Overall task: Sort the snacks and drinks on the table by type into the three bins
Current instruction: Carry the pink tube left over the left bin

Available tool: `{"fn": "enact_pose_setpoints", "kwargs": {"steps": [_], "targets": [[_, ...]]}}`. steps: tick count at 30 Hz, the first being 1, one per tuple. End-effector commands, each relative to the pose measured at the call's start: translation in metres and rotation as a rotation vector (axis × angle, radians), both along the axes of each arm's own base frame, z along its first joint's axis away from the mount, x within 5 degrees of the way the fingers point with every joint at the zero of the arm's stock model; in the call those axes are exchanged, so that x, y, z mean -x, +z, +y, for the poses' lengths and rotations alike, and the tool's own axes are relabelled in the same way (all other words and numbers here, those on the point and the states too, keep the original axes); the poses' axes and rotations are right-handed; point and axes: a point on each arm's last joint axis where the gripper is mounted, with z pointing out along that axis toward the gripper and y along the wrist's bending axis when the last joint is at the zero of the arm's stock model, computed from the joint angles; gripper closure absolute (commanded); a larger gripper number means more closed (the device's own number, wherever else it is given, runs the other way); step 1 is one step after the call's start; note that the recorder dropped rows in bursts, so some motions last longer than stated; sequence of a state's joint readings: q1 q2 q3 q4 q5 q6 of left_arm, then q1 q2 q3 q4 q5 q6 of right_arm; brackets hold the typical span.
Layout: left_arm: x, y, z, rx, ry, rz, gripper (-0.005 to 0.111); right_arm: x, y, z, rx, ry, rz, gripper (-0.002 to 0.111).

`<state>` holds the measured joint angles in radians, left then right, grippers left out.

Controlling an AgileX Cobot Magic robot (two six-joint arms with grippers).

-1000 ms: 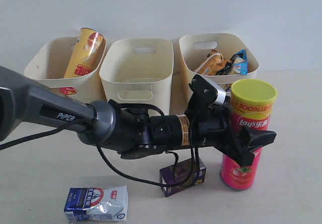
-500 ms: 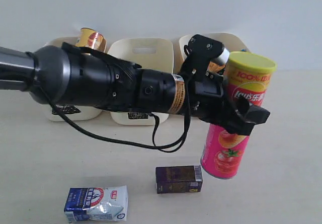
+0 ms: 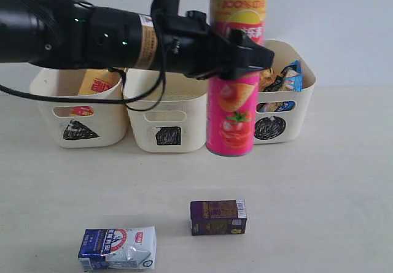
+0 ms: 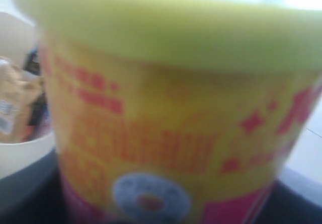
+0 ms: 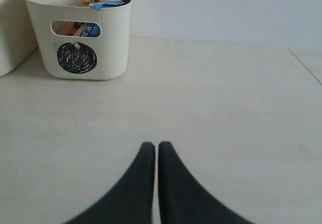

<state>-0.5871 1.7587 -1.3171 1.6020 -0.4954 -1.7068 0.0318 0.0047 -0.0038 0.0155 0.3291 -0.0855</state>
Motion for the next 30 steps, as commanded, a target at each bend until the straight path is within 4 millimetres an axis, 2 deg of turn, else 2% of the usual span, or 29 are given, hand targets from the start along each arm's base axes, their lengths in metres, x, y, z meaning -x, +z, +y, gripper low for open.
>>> {"fn": "enact_pose_setpoints", "kwargs": {"steps": [1, 10, 16, 22, 24, 30], "targets": [[-0.006, 0.019, 0.028, 0.032, 0.018, 0.009, 0.102, 0.000, 0.000, 0.000, 0.002, -0.003, -0.008, 0.108], [-0.034, 0.025, 0.084, 0.061, 0.135, 0.028, 0.102, 0.000, 0.000, 0.000, 0.002, -0.003, -0.008, 0.108], [-0.056, 0.028, 0.136, 0.064, 0.277, 0.016, 0.102, 0.000, 0.000, 0.000, 0.002, -0.003, -0.008, 0.108], [-0.076, 0.042, 0.189, 0.029, 0.465, -0.065, 0.102, 0.000, 0.000, 0.000, 0.002, -0.003, -0.008, 0.108], [-0.081, 0.045, 0.201, -0.014, 0.504, -0.099, 0.102, 0.000, 0.000, 0.000, 0.002, -0.003, -0.008, 0.108], [-0.092, 0.049, 0.220, -0.056, 0.655, -0.159, 0.102, 0.000, 0.000, 0.000, 0.002, -0.003, -0.008, 0.108]]}}
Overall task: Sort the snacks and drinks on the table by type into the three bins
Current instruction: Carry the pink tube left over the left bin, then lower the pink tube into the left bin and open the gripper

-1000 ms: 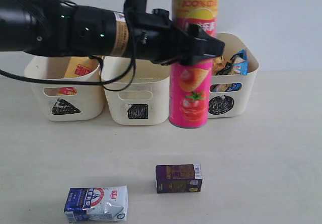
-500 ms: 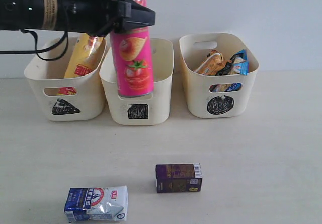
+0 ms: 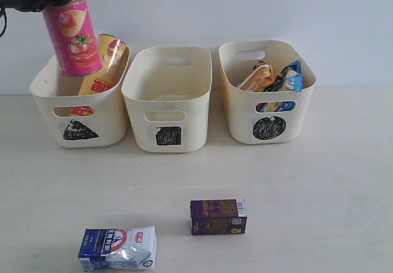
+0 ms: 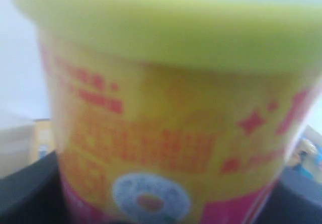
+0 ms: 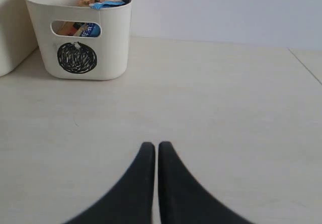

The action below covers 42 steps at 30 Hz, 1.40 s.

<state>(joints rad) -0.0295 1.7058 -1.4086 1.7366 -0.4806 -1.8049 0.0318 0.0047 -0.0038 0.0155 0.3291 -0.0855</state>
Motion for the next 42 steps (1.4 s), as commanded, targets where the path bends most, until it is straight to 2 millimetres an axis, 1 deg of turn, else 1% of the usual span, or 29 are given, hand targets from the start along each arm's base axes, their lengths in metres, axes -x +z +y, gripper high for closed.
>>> {"fn": "enact_pose_setpoints", "kwargs": {"steps": [1, 3, 5, 6, 9, 12, 16, 19, 22, 23, 24, 26, 30, 31, 33, 34, 37, 40, 42], "targets": [[-0.010, -0.001, 0.016, -0.081, 0.141, -0.045, 0.102, 0.000, 0.000, 0.000, 0.002, -0.003, -0.008, 0.108], [-0.015, -0.007, 0.019, -0.112, 0.175, -0.046, 0.102, 0.000, 0.000, 0.000, 0.002, -0.003, -0.008, 0.108], [-0.021, -0.017, 0.023, -0.162, 0.205, -0.043, 0.102, 0.000, 0.000, 0.000, 0.002, -0.003, -0.008, 0.108], [-0.027, -0.028, 0.026, -0.187, 0.233, -0.026, 0.102, 0.000, 0.000, 0.000, 0.002, -0.003, -0.008, 0.108], [-0.034, -0.043, 0.026, -0.205, 0.231, 0.004, 0.102, 0.000, 0.000, 0.000, 0.002, -0.003, -0.008, 0.108], [-0.045, -0.063, 0.029, -0.223, 0.258, 0.041, 0.102, 0.000, 0.000, 0.000, 0.002, -0.003, -0.008, 0.108], [-0.052, -0.068, 0.029, -0.220, 0.259, 0.045, 0.102, 0.000, 0.000, 0.000, 0.002, -0.003, -0.008, 0.108], [-0.061, -0.076, 0.029, -0.221, 0.257, 0.054, 0.102, 0.000, 0.000, 0.000, 0.002, -0.003, -0.008, 0.108], [-0.063, -0.083, 0.028, -0.223, 0.255, 0.070, 0.102, 0.000, 0.000, 0.000, 0.002, -0.003, -0.008, 0.108], [-0.064, -0.086, 0.028, -0.224, 0.254, 0.075, 0.100, 0.000, 0.000, 0.000, 0.002, -0.003, -0.008, 0.108], [-0.064, -0.086, 0.028, -0.224, 0.254, 0.076, 0.096, 0.000, 0.000, 0.000, 0.002, -0.003, -0.008, 0.108], [-0.065, -0.088, 0.028, -0.228, 0.252, 0.079, 0.080, 0.000, 0.000, 0.000, 0.002, -0.003, -0.008, 0.108], [-0.065, -0.088, 0.029, -0.231, 0.259, 0.078, 0.020, 0.000, 0.000, 0.000, 0.002, -0.003, -0.008, 0.108], [-0.065, -0.088, 0.029, -0.232, 0.262, 0.077, 0.012, 0.000, 0.000, 0.000, 0.002, -0.003, -0.008, 0.108], [-0.065, -0.088, 0.029, -0.232, 0.262, 0.077, 0.001, 0.000, 0.000, 0.000, 0.002, -0.003, -0.008, 0.108], [-0.065, -0.088, 0.029, -0.231, 0.260, 0.078, -0.003, 0.000, 0.000, 0.000, 0.002, -0.003, -0.008, 0.108], [-0.064, -0.086, 0.028, -0.225, 0.246, 0.075, -0.003, 0.000, 0.000, 0.000, 0.002, -0.003, -0.008, 0.108], [-0.061, -0.076, 0.028, -0.222, 0.248, 0.053, -0.003, 0.000, 0.000, 0.000, 0.002, -0.003, -0.008, 0.108], [-0.057, -0.064, 0.028, -0.219, 0.251, 0.028, -0.003, 0.000, 0.000, 0.000, 0.002, -0.003, -0.008, 0.108]]}}
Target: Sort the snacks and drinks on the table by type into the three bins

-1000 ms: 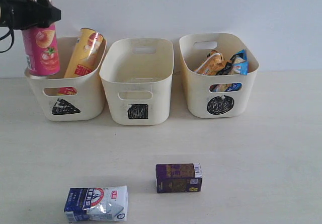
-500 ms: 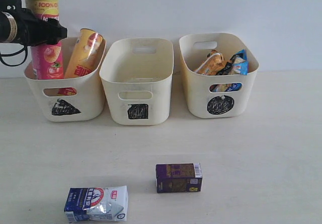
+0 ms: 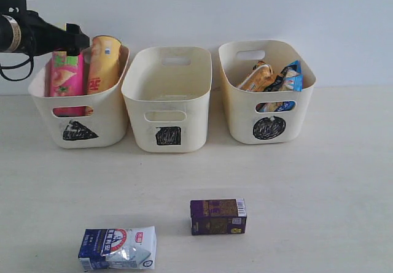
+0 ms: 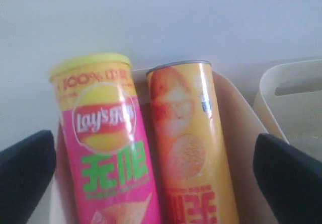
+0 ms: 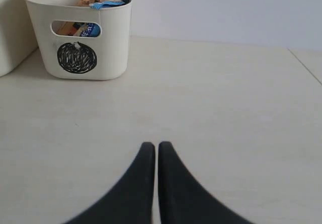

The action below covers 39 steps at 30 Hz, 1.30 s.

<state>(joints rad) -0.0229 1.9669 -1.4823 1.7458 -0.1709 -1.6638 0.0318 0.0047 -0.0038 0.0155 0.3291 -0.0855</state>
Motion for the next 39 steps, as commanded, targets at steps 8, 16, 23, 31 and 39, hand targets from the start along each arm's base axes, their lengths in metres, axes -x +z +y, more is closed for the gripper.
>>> {"fn": "enact_pose_setpoints", "kwargs": {"steps": [8, 16, 23, 31, 39], "targets": [[0.026, 0.072, -0.003, 0.016, -0.039, -0.154, 0.001, 0.000, 0.000, 0.000, 0.002, -0.003, -0.008, 0.108], [0.050, 0.086, -0.004, 0.022, -0.060, -0.167, 0.100, 0.000, 0.000, 0.000, 0.002, -0.003, -0.008, 0.108], [0.077, 0.090, 0.003, -0.002, 0.004, -0.171, 0.102, 0.000, 0.000, 0.000, 0.002, -0.003, -0.008, 0.108], [0.107, 0.090, 0.047, -0.485, 0.348, -0.197, 0.102, 0.000, 0.000, 0.000, 0.002, -0.003, -0.008, 0.108], [0.129, 0.067, 0.066, -0.520, 0.536, 0.121, 0.102, 0.000, 0.000, 0.000, 0.002, -0.003, -0.008, 0.108]]}}
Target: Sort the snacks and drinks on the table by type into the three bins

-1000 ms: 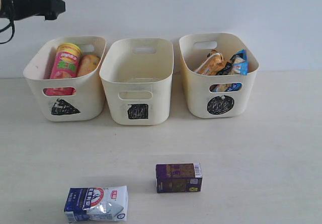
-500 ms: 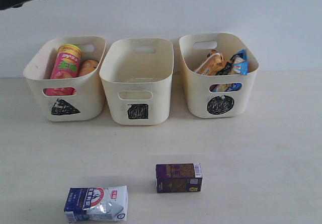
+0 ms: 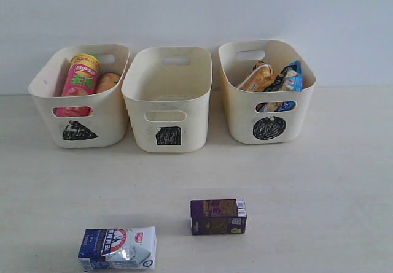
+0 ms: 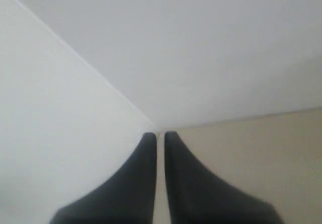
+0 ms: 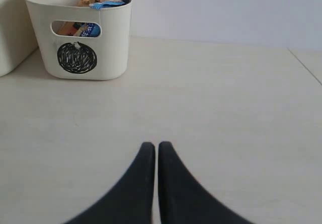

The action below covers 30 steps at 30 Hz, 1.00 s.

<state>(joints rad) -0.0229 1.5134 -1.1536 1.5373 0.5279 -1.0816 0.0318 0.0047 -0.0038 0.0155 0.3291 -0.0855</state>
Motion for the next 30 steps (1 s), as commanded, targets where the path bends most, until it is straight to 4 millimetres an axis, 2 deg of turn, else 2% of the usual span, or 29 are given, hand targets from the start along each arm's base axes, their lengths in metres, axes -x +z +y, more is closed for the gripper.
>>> {"fn": "enact_pose_setpoints", "kwargs": {"steps": [1, 4, 7, 18, 21, 30], "targets": [[0.011, -0.022, -0.001, 0.168, 0.060, 0.189, 0.102, 0.000, 0.000, 0.000, 0.002, -0.003, -0.008, 0.108], [0.017, -0.030, -0.010, 0.273, 0.006, 0.294, 0.102, 0.000, 0.000, 0.000, 0.002, -0.003, -0.008, 0.108], [0.030, -0.026, -0.018, 0.311, -0.080, 0.317, 0.102, 0.000, 0.000, 0.000, 0.002, -0.003, -0.008, 0.108], [0.108, -0.010, -0.030, 0.519, -0.199, 0.056, 0.102, 0.000, 0.000, 0.000, 0.002, -0.003, -0.008, 0.108], [0.146, -0.004, -0.034, 0.629, -0.228, -0.059, 0.102, 0.000, 0.000, 0.000, 0.002, -0.003, -0.008, 0.108], [0.203, -0.003, -0.034, 0.660, -0.268, -0.190, 0.102, 0.000, 0.000, 0.000, 0.002, -0.003, -0.008, 0.108]]}}
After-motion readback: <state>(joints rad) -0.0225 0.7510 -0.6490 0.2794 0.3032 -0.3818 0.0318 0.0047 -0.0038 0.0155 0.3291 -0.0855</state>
